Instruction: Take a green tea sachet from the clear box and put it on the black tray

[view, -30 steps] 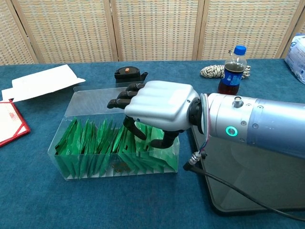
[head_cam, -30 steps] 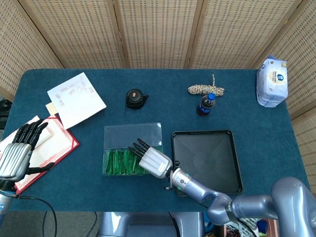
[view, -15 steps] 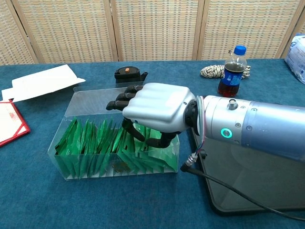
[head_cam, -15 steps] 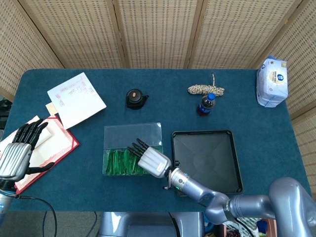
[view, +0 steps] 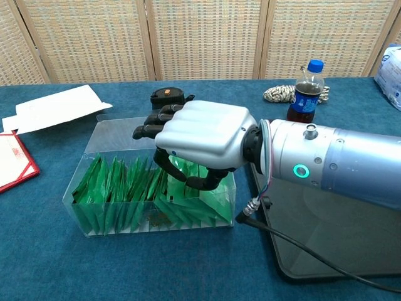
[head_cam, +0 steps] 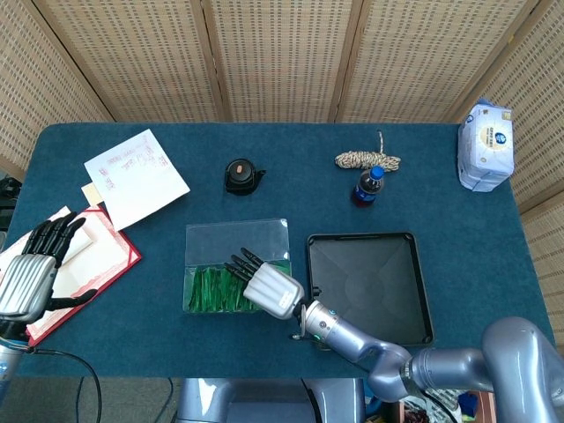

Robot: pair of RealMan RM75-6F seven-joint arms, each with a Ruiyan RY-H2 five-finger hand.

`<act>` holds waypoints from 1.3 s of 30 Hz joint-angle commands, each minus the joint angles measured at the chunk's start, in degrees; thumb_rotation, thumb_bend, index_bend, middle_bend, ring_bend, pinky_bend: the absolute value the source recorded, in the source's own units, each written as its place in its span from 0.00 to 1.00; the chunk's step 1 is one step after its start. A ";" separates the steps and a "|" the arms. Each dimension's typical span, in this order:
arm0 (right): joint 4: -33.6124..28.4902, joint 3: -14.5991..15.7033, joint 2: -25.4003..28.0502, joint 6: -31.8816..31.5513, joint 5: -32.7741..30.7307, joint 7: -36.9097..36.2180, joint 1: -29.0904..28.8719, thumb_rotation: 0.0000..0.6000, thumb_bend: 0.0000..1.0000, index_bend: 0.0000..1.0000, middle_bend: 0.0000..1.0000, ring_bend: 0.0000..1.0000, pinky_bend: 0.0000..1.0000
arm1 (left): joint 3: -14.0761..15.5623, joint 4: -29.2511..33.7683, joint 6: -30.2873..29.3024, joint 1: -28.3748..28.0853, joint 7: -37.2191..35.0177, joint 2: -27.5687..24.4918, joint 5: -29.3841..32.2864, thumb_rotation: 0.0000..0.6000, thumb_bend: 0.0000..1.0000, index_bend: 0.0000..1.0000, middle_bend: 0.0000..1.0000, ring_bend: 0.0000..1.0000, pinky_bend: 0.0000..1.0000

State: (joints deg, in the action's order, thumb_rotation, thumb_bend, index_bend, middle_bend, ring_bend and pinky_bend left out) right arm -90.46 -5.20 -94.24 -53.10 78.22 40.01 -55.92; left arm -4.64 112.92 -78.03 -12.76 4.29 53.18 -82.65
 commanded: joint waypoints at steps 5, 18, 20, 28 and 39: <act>-2.48 -0.36 1.76 -1.35 2.21 -0.19 0.39 1.00 0.58 0.66 0.15 0.00 0.13 | 0.03 0.02 0.15 -0.09 0.11 0.08 0.03 1.00 0.07 0.00 0.00 0.00 0.00; -9.72 -2.10 7.20 -4.41 4.63 -0.20 1.85 1.00 0.58 0.67 0.16 0.00 0.13 | 0.20 0.14 -0.10 0.03 0.00 0.00 -0.48 1.00 0.07 0.00 0.00 0.00 0.00; -11.37 -2.73 8.58 -5.05 5.09 -0.09 2.05 1.00 0.58 0.67 0.16 0.00 0.13 | 0.23 0.17 -0.17 0.04 0.05 0.02 -0.61 1.00 0.07 0.00 0.00 0.00 0.00; -14.98 -4.15 12.01 -6.04 5.39 0.52 2.61 1.00 0.58 0.67 0.16 0.00 0.14 | 0.20 0.11 -0.15 0.01 0.00 0.06 -0.55 1.00 0.07 0.00 0.00 0.00 0.00; -18.37 -3.43 22.23 -10.18 6.71 -2.14 7.74 1.00 0.58 0.67 0.16 0.00 0.14 | 0.40 0.37 -0.43 0.18 0.40 0.09 -0.94 1.00 0.07 0.00 0.00 0.00 0.00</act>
State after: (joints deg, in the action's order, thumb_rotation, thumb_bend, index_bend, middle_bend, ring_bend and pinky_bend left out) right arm -108.70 -9.21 -73.08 -62.56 84.48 38.71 -49.13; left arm -4.24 113.29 -78.46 -12.59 4.68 53.27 -83.59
